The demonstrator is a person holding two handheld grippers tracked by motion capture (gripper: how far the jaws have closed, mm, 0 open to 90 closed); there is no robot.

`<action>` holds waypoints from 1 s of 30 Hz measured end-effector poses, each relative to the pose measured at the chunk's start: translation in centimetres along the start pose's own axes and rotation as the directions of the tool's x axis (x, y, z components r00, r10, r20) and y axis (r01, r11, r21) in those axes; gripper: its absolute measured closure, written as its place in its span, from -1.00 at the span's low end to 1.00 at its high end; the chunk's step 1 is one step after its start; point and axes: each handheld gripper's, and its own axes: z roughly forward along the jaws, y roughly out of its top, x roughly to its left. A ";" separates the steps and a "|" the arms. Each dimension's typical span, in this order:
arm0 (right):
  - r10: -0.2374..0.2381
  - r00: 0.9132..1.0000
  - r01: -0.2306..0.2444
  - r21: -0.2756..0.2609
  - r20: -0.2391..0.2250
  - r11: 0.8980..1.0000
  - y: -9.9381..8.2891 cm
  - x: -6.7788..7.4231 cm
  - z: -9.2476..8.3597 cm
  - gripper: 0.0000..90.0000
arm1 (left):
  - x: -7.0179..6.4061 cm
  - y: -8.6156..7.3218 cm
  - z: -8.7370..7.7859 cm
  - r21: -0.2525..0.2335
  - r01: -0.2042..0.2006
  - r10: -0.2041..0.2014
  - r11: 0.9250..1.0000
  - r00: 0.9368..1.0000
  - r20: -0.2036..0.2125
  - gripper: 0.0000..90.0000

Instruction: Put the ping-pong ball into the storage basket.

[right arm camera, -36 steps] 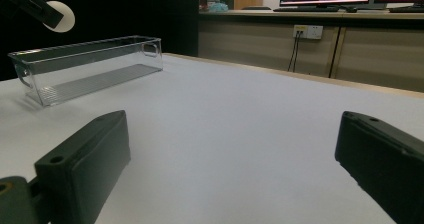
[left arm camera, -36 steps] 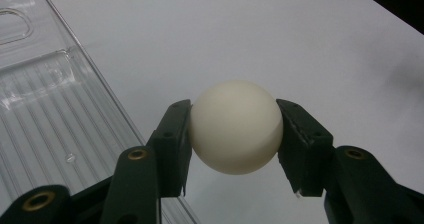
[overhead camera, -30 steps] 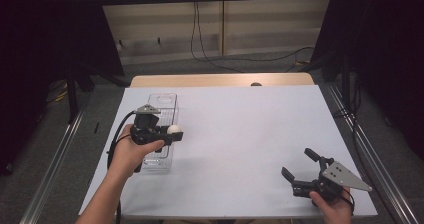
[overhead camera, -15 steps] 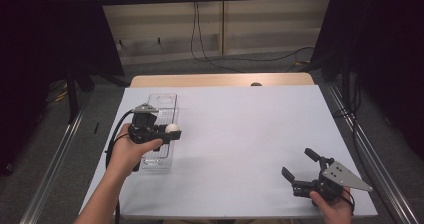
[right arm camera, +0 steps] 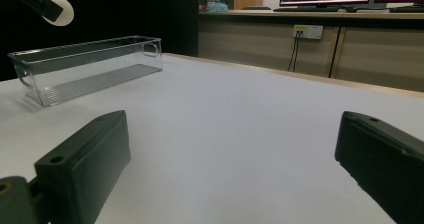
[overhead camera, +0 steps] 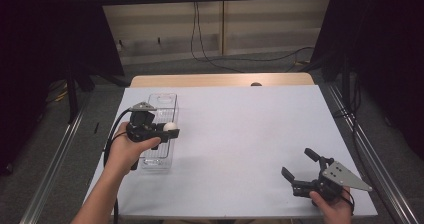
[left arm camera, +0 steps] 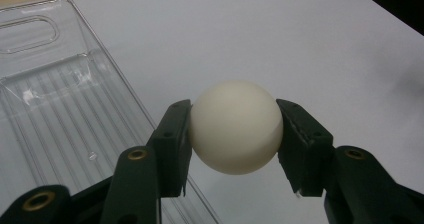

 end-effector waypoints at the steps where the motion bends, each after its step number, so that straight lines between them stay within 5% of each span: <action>1: 0.001 1.000 -0.001 0.000 0.001 1.000 0.0 0.0 0.0 -0.98 | 0.0 0.0 0.0 0.003 0.002 -0.002 1.000 1.000 0.002 0.14; 15: -0.001 1.000 0.001 0.000 -0.001 1.000 0.0 0.0 0.1 -0.98 | 0.4 0.0 -0.3 -0.013 0.029 -0.029 1.000 1.000 -0.013 0.14; 27: -0.001 1.000 0.001 -0.001 -0.003 1.000 0.0 0.0 0.1 -0.98 | 1.1 0.0 -0.6 0.004 0.013 -0.013 1.000 1.000 -0.022 0.14; 28: 0.000 1.000 0.000 0.000 -0.003 1.000 0.0 0.0 0.1 -0.98 | 0.8 0.0 -0.4 -0.022 0.049 -0.049 0.999 0.998 -0.027 0.14; 30: 0.001 1.000 -0.001 0.001 -0.002 1.000 0.0 0.0 0.0 -0.98 | 0.9 0.0 -0.3 -0.025 0.049 -0.050 0.998 0.998 -0.032 0.14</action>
